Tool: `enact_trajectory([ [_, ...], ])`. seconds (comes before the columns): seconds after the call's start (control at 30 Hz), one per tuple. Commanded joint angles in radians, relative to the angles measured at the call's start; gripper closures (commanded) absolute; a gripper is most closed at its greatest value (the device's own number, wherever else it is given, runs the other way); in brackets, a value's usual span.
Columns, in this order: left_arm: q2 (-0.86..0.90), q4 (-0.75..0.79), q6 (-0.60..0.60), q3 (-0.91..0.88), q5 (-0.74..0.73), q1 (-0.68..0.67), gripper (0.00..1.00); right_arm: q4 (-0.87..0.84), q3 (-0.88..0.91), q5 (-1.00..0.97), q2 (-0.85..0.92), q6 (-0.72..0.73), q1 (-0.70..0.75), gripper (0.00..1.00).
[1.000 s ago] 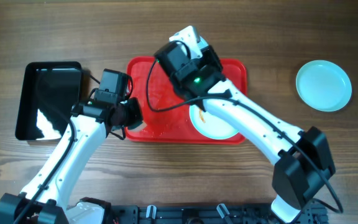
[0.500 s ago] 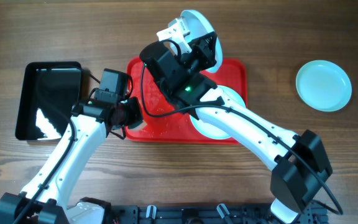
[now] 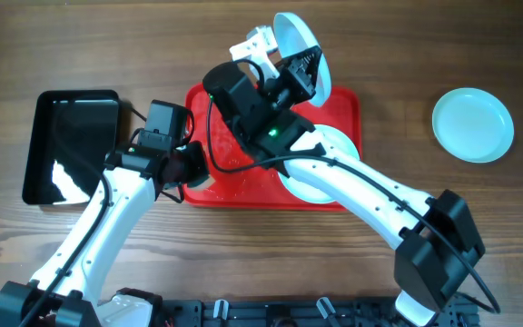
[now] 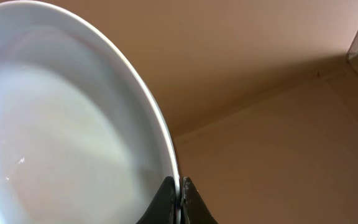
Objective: Clean dirty plates on tray and stack at the side
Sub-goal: 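Carry the plate right and stack it on the cleaned plate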
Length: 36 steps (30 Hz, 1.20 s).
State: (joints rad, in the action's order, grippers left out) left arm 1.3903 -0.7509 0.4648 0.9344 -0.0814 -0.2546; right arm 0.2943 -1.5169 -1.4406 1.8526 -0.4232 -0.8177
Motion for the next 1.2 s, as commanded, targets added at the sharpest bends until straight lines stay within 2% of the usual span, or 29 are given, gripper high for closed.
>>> enact_trajectory([
  [0.0, 0.006, 0.003, -0.012, 0.014, -0.023, 0.003, 0.95, -0.003, 0.033, 0.011, -0.009, 0.027, -0.010, 0.96],
  [0.13, 0.006, -0.001, -0.012, 0.014, -0.023, 0.003, 0.95, -0.018, 0.033, 0.031, -0.009, -0.100, 0.010, 0.96],
  [0.2, 0.006, 0.001, -0.012, 0.014, -0.023, 0.003, 0.95, -0.016, 0.033, 0.023, -0.009, -0.102, 0.018, 0.96],
  [0.43, 0.006, 0.002, -0.005, 0.014, -0.053, 0.003, 0.95, 0.154, 0.034, 0.065, -0.009, 0.155, 0.019, 0.96],
  [0.63, 0.006, -0.002, -0.005, 0.014, -0.053, 0.003, 0.95, 0.398, 0.034, 0.274, -0.009, 0.404, 0.046, 0.96],
  [0.8, 0.006, -0.005, -0.005, 0.012, -0.053, 0.003, 0.95, 0.478, 0.032, 0.371, -0.047, 0.604, 0.099, 0.96],
  [0.93, 0.006, -0.005, -0.005, 0.012, -0.053, 0.003, 0.95, 0.475, 0.032, 0.536, -0.145, 0.696, 0.167, 0.96],
  [1.17, 0.006, -0.004, -0.005, 0.012, -0.053, 0.003, 0.95, 0.472, 0.032, 0.998, -0.311, 0.820, 0.422, 0.96],
])
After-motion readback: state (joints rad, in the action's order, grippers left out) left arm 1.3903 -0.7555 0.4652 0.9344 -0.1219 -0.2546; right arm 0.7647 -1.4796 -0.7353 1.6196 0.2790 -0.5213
